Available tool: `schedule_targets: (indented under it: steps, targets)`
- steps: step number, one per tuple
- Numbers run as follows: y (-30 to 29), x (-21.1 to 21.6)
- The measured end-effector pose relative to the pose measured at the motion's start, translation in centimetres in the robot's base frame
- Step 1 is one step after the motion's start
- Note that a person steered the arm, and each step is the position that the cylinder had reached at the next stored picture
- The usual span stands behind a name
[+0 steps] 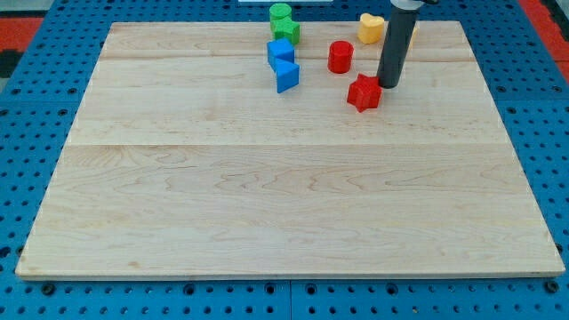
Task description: Move red star to the center of the board
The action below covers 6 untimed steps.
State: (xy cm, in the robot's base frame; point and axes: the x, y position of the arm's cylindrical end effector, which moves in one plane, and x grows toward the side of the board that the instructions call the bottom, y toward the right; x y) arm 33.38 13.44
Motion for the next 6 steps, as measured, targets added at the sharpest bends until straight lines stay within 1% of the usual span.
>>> schedule_targets:
  steps: [1, 2, 3, 4, 6]
  targets:
    - [-1.9, 2.2]
    - [2.1, 3.0]
    - [-0.9, 3.9]
    - [-5.4, 4.2]
    - [-9.9, 4.2]
